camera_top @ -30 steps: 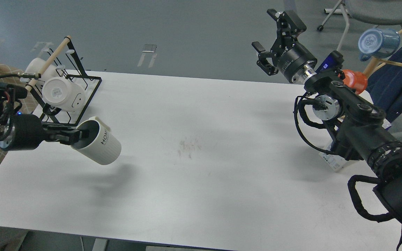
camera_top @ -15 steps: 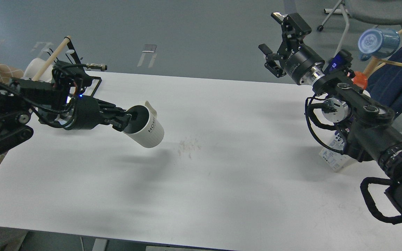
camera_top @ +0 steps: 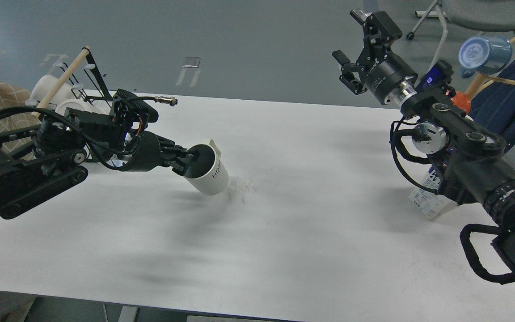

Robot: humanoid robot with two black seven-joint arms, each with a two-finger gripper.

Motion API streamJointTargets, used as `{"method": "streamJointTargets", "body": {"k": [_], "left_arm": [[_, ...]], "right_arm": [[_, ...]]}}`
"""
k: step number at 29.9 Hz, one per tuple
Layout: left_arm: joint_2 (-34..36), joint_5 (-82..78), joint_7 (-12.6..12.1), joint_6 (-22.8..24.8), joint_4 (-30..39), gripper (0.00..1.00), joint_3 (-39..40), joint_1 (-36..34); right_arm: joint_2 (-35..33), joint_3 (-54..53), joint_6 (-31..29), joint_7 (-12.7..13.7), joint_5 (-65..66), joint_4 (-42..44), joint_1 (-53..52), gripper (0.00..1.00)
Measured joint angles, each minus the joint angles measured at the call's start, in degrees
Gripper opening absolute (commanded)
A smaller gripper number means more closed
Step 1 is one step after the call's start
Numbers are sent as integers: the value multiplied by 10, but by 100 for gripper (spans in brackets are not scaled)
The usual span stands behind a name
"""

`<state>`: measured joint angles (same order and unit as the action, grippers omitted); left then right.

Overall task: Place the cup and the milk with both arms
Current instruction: 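Move the mug toward the table center and set it upright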

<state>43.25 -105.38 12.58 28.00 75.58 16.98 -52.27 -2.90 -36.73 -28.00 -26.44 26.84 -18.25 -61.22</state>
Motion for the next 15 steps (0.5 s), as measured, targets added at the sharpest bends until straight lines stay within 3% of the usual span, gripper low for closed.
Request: {"method": "streamJointTargets", "body": {"k": [6,10,15], "left_arm": [[-15,0,-3,0,0,0,-17,-1],[-29,-1,-21,0,0,0,-34,-5],[-40,-2,-27,0,0,0,-60,-34]], "right_arm": [[9,-2,0,-1,0,7,-42,100],[24,-2,0,-2,0,8,-65,100],[29,-1,0,-2,0,11,-70,100]]}}
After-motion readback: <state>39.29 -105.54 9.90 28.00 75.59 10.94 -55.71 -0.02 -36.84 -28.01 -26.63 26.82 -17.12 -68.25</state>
